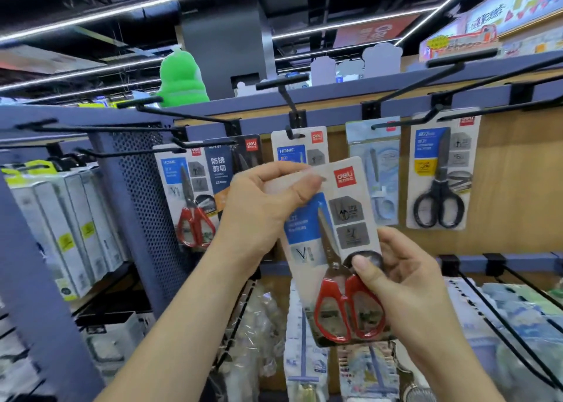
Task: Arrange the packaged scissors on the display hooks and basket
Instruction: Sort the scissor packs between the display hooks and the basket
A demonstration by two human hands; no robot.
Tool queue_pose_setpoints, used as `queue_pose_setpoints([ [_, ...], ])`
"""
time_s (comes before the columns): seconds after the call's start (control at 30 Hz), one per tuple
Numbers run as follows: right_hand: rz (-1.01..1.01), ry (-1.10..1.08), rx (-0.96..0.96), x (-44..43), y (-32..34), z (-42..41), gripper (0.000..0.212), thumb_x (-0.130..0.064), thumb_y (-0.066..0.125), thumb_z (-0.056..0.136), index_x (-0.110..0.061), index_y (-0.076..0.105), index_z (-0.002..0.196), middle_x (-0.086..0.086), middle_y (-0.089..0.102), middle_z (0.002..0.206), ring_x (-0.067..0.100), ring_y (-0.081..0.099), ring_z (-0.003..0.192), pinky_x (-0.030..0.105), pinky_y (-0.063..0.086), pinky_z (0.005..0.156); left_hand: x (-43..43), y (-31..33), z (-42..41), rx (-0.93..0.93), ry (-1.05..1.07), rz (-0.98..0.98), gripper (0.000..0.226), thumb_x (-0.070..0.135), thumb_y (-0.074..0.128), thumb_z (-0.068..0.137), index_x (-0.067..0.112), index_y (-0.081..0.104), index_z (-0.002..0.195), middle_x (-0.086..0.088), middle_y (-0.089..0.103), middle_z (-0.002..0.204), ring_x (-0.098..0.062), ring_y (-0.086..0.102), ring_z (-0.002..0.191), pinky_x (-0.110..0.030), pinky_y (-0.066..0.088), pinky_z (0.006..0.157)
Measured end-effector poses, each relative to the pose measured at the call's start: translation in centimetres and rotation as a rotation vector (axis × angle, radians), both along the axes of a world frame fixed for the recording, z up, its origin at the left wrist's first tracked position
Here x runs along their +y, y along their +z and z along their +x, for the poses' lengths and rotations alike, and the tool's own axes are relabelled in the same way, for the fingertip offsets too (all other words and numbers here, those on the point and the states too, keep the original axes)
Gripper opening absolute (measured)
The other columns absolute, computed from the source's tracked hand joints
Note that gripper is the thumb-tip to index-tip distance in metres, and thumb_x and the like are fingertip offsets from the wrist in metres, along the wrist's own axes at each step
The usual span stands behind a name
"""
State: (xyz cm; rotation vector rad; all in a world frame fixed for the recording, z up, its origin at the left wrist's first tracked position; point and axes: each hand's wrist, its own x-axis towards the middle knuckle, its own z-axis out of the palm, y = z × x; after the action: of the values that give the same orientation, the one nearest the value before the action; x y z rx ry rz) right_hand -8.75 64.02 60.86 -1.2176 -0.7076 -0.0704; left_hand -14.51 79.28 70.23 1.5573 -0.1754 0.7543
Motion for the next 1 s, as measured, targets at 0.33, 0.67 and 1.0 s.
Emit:
queue_pose_setpoints([
  [0.33,-0.582,0.397,-0.196,4.0,0.9,-1.7,0.01,-0.024,0.064,0.092,-0.032,0.059,0.097,-0.024,0.07,0.097,-0.009,0.064,0.092,0.009,0.05,0.082,4.9,1.0,-7.6,-0.217,0.461,0.103,0.007,0.028,0.07,0.07,0.031,0.075,0.065,0.009,0.073,0.071,-0.005,0.069,0.068,-0.019,0.054,0.058],
  [0.67,-0.398,0.615,-0.132,11.9,1.7,-5.7,0.021,-0.047,0.054,0.087,-0.031,0.058,0.102,0.017,0.06,0.091,0.029,0.065,0.082,0.048,0.062,0.07,12.6,2.9,-13.0,-0.206,1.163,0.759,0.016,0.019,0.062,0.095,0.011,0.07,0.107,0.007,0.058,0.099,-0.004,0.056,0.092,-0.019,0.047,0.081],
  [1.0,-0.255,0.547,-0.015,14.9,2.1,-7.7,0.011,-0.024,0.06,0.096,-0.032,0.064,0.091,0.008,0.074,0.09,0.025,0.075,0.077,0.039,0.061,0.056,15.4,4.2,-11.6,-0.02,1.406,1.194,0.01,0.0,0.058,0.088,0.007,0.059,0.08,-0.009,0.06,0.07,-0.033,0.058,0.065,-0.032,0.036,0.051],
])
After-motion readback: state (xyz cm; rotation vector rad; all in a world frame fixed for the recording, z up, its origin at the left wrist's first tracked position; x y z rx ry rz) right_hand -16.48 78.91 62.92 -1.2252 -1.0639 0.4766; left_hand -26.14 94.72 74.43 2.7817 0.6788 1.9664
